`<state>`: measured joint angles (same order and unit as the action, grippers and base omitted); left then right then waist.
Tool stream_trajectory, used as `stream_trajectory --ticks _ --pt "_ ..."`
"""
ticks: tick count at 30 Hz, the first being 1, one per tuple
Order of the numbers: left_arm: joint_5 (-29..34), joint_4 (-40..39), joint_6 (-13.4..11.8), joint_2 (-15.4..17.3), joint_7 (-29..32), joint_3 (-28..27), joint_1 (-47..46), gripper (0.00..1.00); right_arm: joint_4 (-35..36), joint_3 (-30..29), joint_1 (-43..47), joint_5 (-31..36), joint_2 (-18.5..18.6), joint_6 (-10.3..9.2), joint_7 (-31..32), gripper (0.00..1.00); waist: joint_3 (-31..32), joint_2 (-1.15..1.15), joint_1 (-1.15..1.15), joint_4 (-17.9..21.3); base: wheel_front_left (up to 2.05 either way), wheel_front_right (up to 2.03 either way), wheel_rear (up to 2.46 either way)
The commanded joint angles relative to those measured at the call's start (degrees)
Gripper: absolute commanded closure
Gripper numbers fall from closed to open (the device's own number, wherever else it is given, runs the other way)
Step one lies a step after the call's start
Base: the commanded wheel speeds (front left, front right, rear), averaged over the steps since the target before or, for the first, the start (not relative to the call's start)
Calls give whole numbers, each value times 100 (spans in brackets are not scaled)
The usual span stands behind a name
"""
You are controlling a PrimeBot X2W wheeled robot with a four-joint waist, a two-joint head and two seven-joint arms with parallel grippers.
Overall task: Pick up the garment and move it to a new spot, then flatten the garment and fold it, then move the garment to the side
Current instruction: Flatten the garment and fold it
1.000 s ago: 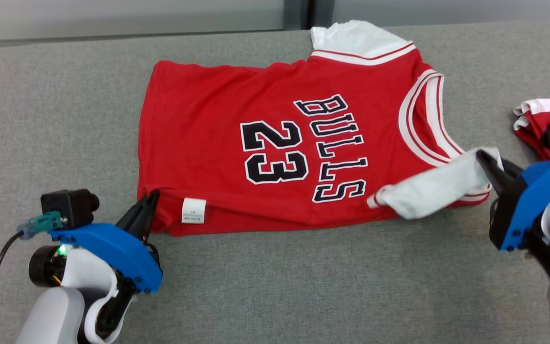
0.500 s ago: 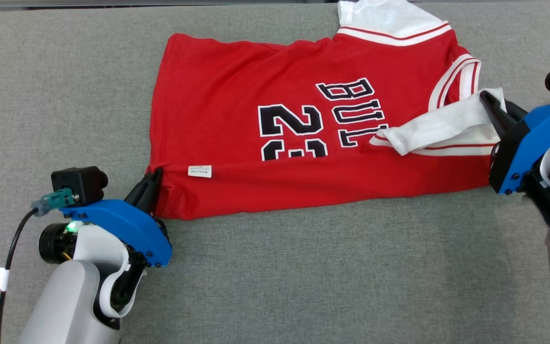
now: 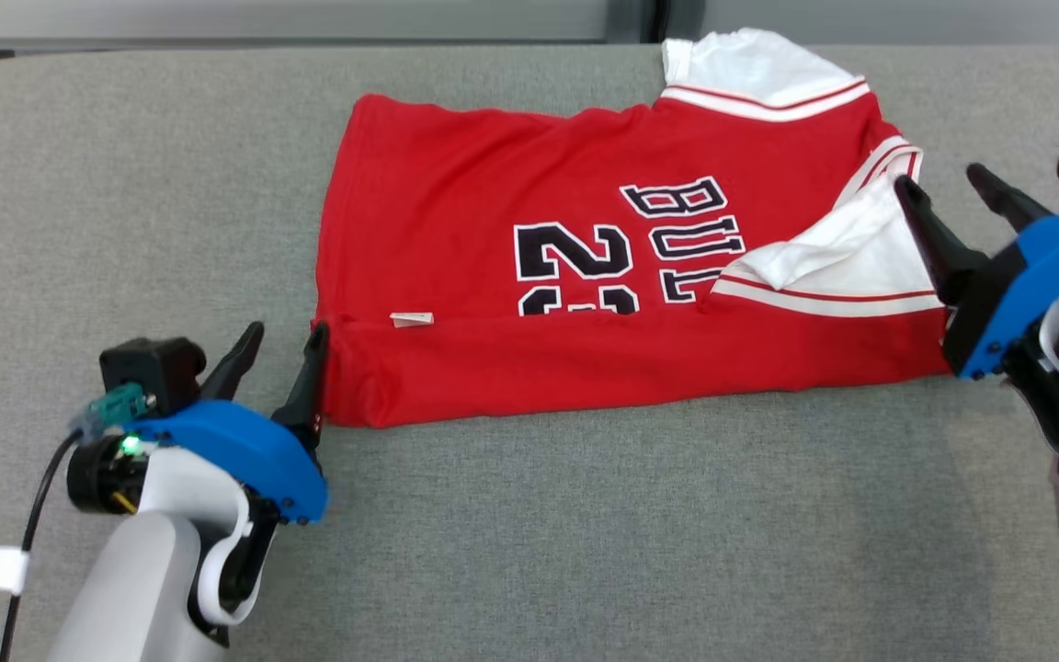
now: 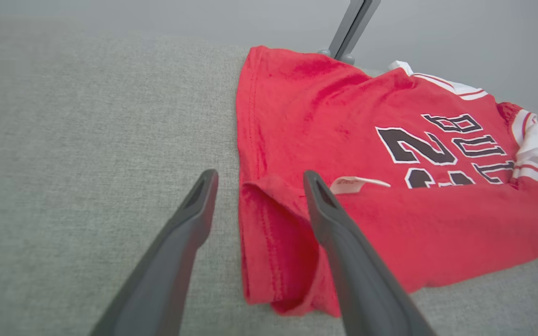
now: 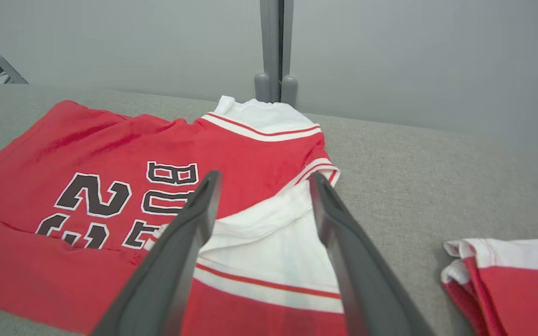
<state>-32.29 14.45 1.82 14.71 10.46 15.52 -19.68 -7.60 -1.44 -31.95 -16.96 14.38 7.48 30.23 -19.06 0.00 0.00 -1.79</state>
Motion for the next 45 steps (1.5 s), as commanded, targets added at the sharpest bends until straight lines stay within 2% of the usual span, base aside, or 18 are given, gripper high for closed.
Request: stream_trajectory --ticks 1,7,12,18,25,26,27,28,35,36,37,41,45 --pt "120 -30 -53 81 -170 -3 169 0 97 -125 278 -62 10 3 -34 0 118 0 0 31 0 0 0" --pt "281 -259 -181 75 -524 81 666 0 508 -724 1053 87 -229 3 52 0 266 0 0 16 0 0 0" --pt "342 -246 -198 -12 -579 250 838 0 511 -1033 1460 215 -539 3 -46 0 207 0 0 23 0 0 0" --pt "470 -8 -233 -112 -743 365 640 0 238 -1141 1329 375 -780 3 -339 0 44 0 0 51 0 0 0" --pt "532 500 -468 -192 -799 309 418 0 -442 -1155 999 661 -846 3 -606 0 -146 0 0 81 0 0 0" --pt "516 581 -478 -213 -786 315 395 27 -559 -1169 952 728 -845 2 -640 0 -176 0 0 77 0 0 0" --pt "475 660 -456 -253 -733 336 391 74 -674 -1174 920 822 -825 3 -656 0 -200 0 0 70 0 0 0" --pt "440 730 -439 -291 -720 343 369 100 -788 -1237 875 917 -834 3 -691 0 -224 0 0 63 0 0 0" --pt "353 1061 -301 -364 -618 463 298 100 -1433 -1336 770 1211 -982 3 -581 0 -306 0 0 17 0 0 0" --pt "327 1109 -275 -378 -606 477 293 100 -1492 -1300 768 1183 -1000 4 -557 82 -301 0 0 9 0 0 0" --pt "305 1162 -248 -387 -591 489 297 100 -1525 -1270 778 1160 -1018 5 -585 100 -285 0 0 2 0 0 0" --pt "216 1259 -186 -385 -623 482 402 100 -1385 -1323 984 1040 -1008 2 -715 100 -124 0 0 -18 0 0 0" --pt "163 1119 -196 -212 -556 426 552 100 -893 -1377 1329 845 -1035 2 -764 100 144 0 0 -23 0 0 0"
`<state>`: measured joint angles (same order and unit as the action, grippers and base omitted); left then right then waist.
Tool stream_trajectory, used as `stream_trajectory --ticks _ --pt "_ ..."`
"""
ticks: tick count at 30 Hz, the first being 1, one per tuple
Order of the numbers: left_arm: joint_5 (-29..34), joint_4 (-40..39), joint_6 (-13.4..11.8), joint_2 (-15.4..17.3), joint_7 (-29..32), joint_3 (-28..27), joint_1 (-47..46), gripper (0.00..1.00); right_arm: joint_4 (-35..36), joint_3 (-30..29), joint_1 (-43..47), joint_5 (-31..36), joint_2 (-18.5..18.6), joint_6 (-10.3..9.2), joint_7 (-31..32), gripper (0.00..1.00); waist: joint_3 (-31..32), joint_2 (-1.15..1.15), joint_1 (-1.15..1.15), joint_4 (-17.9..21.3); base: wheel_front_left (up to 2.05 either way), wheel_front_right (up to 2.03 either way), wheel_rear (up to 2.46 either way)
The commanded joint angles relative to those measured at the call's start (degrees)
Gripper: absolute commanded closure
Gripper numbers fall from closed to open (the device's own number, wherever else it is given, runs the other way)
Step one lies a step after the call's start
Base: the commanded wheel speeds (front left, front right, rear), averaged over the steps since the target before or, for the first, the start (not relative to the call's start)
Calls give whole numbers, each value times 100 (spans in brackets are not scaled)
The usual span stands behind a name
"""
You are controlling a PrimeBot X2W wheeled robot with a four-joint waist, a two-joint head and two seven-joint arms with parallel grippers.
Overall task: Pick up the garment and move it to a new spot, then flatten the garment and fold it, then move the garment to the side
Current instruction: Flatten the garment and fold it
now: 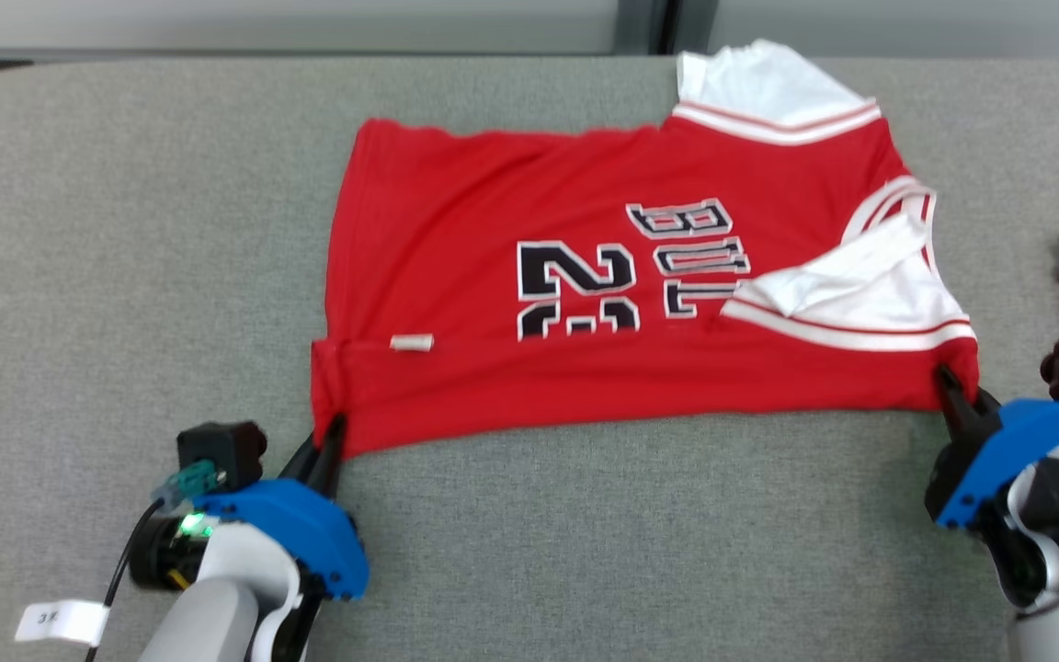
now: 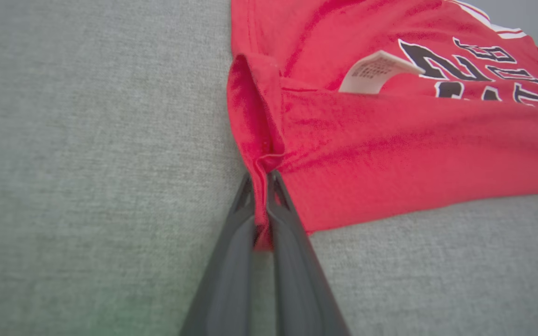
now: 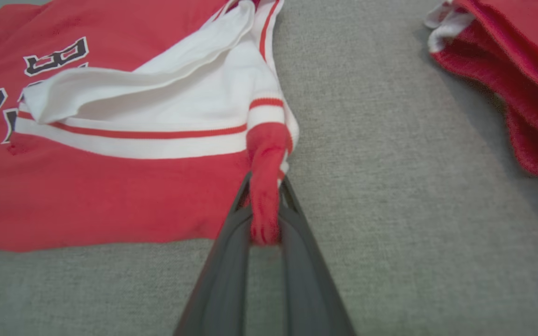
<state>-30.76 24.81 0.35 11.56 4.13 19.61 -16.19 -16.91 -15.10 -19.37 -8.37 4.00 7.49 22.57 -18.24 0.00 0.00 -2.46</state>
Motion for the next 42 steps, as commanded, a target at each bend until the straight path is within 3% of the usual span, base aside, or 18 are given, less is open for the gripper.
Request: stream_trajectory --ticks 1,9,17,18,19,20,21,25,33,42 --pt "-10 -13 -79 148 130 -2 256 100 213 -28 207 -53 -1 1 24 100 129 0 0 46 0 0 0" --pt "-114 -1260 -341 606 860 12 1162 100 1507 -159 1451 -324 -72 -1 499 100 510 0 0 72 0 0 0" --pt "-253 -2209 -814 673 1327 17 2131 99 2142 -181 2562 -813 -100 -1 751 100 688 0 0 71 0 0 0" --pt "-271 -2252 -853 677 1400 35 2215 75 2136 -182 2618 -876 -101 -1 730 85 693 0 0 76 0 0 0" --pt "-298 -2299 -876 681 1455 43 2275 46 2111 -164 2677 -913 -102 0 702 0 697 0 0 82 0 0 0" --pt "-290 -2352 -899 694 1478 45 2296 5 2084 -157 2692 -930 -102 0 664 0 701 0 0 89 0 0 0" --pt "-269 -2385 -917 718 1500 47 2308 0 2068 -154 2670 -932 -102 1 609 0 703 0 0 97 0 0 0" --pt "-313 -2496 -973 750 1560 4 2328 0 2188 -73 2392 -735 -103 2 554 0 702 0 0 124 0 0 0" --pt "-484 -3001 -707 1343 2293 -331 1191 0 2809 225 918 -252 45 2 1213 0 419 0 0 233 0 0 0" --pt "-900 -2226 -376 1788 3458 -605 -853 0 1520 1055 -1436 -602 247 2 1687 0 -204 0 0 565 0 0 0"
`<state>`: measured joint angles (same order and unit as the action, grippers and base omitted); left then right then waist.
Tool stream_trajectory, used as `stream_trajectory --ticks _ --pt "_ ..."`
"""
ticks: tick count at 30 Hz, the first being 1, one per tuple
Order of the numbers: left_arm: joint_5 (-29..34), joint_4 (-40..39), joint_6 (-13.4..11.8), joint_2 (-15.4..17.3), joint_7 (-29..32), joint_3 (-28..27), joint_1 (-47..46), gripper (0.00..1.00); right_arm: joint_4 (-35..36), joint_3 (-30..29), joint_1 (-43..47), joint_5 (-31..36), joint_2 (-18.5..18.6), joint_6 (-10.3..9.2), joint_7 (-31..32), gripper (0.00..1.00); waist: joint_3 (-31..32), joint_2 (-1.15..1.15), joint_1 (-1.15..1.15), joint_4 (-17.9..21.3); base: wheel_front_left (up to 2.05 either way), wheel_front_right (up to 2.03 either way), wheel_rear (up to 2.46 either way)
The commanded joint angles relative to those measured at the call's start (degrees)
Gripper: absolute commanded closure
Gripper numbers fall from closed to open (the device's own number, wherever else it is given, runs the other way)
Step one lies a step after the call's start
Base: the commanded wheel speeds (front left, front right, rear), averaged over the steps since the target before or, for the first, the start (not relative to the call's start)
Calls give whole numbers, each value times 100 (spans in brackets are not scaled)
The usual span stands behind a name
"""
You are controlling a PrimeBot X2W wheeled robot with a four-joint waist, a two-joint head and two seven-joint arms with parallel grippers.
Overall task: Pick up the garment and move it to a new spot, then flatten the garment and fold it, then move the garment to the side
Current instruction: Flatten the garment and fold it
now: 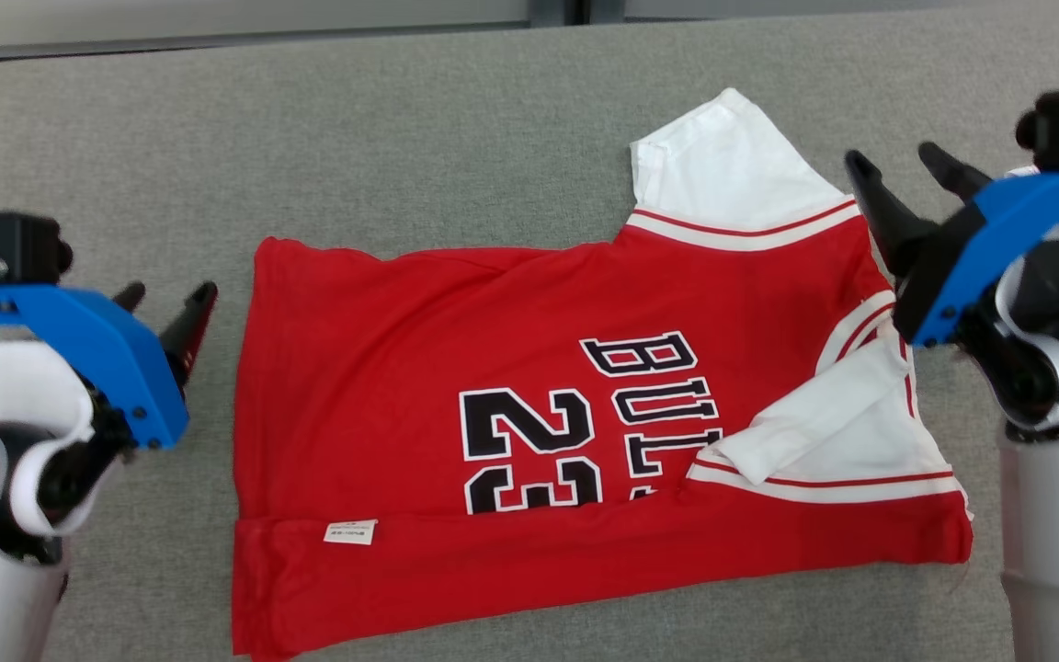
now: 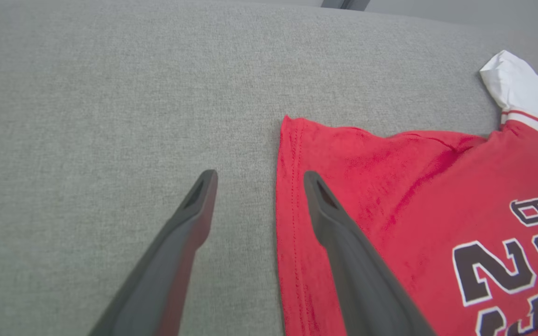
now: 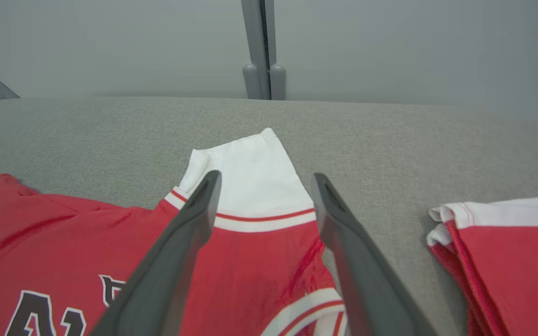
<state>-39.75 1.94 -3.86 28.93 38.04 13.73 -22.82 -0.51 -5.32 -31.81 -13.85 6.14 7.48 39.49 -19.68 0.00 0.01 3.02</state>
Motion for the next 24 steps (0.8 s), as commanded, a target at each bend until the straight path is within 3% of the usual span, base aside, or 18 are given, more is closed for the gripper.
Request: stream_trajectory --ticks 1,11,17,24 --pt "-92 153 25 26 173 -53 -348 0 -308 187 -413 -82 29 3 -40 0 -123 0 -1 59 0 0 0" --pt "-314 985 -156 2 732 -168 -1399 0 -1816 928 -1707 -299 -97 3 -725 0 -647 0 -1 505 0 0 0" --pt "-365 1280 -234 44 955 -136 -1394 0 -2337 1114 -2006 -449 -46 3 -1065 0 -765 0 -1 696 0 0 0" --pt "-300 1331 -136 -8 1032 105 -1084 0 -2626 1104 -2087 -591 48 3 -1307 0 -808 0 -1 711 0 0 0"
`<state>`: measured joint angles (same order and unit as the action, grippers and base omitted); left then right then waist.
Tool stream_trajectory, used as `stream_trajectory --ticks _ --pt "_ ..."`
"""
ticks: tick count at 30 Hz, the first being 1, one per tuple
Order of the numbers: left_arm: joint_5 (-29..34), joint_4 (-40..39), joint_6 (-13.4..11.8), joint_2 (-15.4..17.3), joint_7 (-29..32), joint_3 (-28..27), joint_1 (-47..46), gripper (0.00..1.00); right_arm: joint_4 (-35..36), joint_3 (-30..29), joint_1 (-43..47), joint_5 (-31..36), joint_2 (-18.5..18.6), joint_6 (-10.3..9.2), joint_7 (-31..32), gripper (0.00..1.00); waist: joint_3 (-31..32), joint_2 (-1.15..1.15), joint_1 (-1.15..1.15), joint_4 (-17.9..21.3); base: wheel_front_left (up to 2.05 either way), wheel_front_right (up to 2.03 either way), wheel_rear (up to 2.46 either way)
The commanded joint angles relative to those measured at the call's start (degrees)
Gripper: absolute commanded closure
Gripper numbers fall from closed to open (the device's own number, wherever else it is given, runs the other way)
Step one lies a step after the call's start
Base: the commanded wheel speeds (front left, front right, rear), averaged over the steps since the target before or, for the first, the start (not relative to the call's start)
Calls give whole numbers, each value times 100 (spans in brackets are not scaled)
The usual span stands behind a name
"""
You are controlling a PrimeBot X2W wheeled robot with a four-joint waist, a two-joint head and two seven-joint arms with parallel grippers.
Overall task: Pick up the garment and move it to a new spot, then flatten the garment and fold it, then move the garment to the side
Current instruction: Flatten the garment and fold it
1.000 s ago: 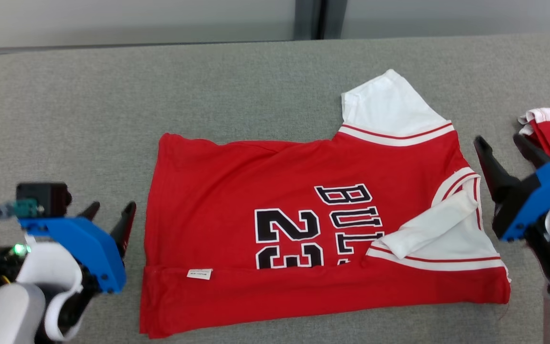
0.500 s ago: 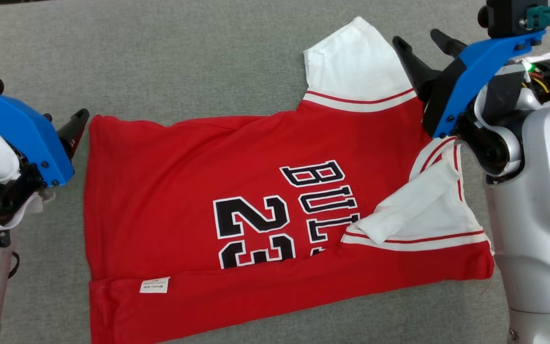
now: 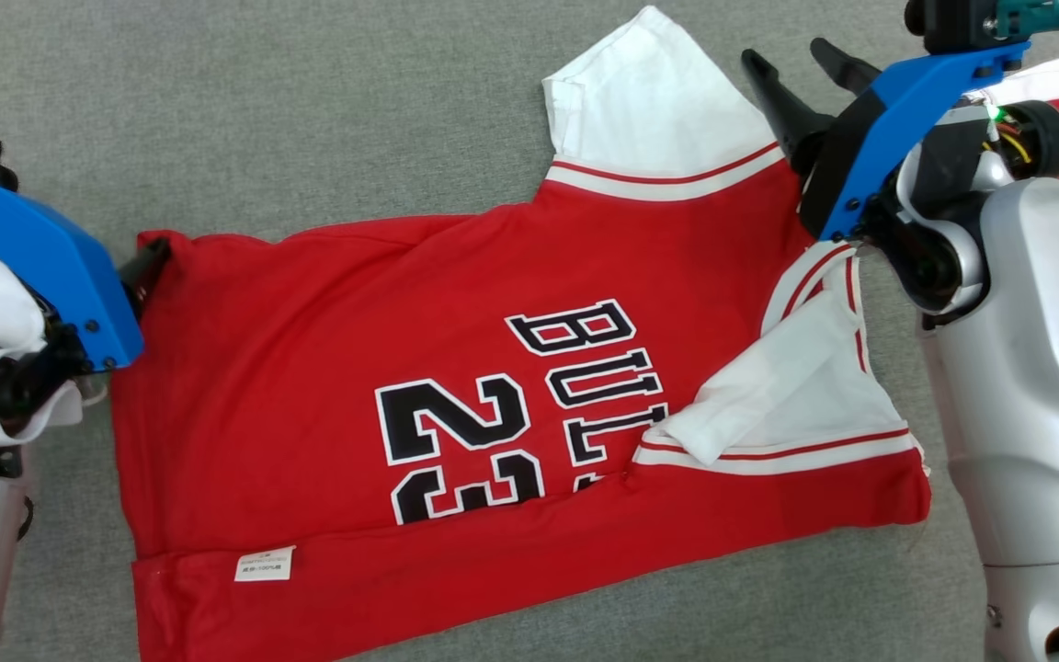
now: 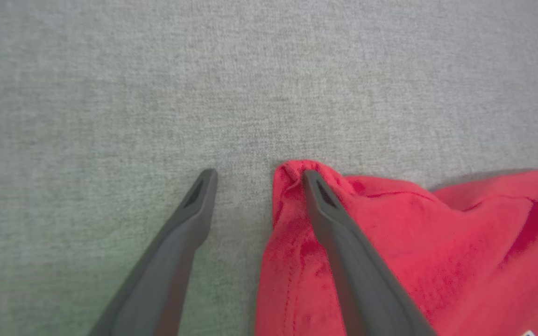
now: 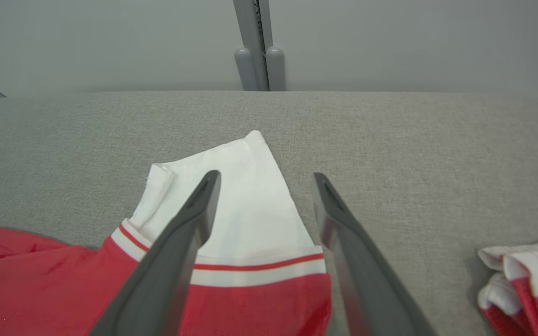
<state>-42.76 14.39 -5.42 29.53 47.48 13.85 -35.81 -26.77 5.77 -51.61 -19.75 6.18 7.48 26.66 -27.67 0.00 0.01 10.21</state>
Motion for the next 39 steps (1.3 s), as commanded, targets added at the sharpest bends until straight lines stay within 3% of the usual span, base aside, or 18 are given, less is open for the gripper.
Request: stream_trajectory --ticks 1,2,3,4,13,22,28,39 --pt "-11 90 34 -104 160 168 296 18 -31 -13 -105 -11 73 3 -48 0 -22 0 -1 -27 0 0 0" --pt "2 61 40 -125 183 235 382 56 -52 -19 -99 -28 94 3 -64 0 -38 0 -1 -51 0 0 0" --pt "72 14 81 -124 145 315 460 71 -66 -29 -93 -31 120 3 -77 0 -56 0 -1 -78 0 0 0" --pt "134 -35 105 -105 102 388 539 100 -68 -34 -87 -27 145 3 -95 0 -69 0 -1 -100 0 0 0" --pt "707 -413 223 -149 -1189 542 916 100 79 -217 34 -36 343 3 -146 0 -181 0 -1 -356 0 0 0" --pt "1040 -396 349 -370 -2532 459 540 100 9 -413 -68 78 404 3 -43 0 -171 0 -1 -536 0 0 0" --pt "1084 -299 326 -631 -2959 549 451 100 -364 -446 -442 424 567 3 273 0 -285 0 -1 -752 0 0 0" --pt "1132 -45 567 -1094 -3309 884 98 100 -1223 -167 -1136 919 901 3 689 0 -576 0 -1 -1375 0 0 0"
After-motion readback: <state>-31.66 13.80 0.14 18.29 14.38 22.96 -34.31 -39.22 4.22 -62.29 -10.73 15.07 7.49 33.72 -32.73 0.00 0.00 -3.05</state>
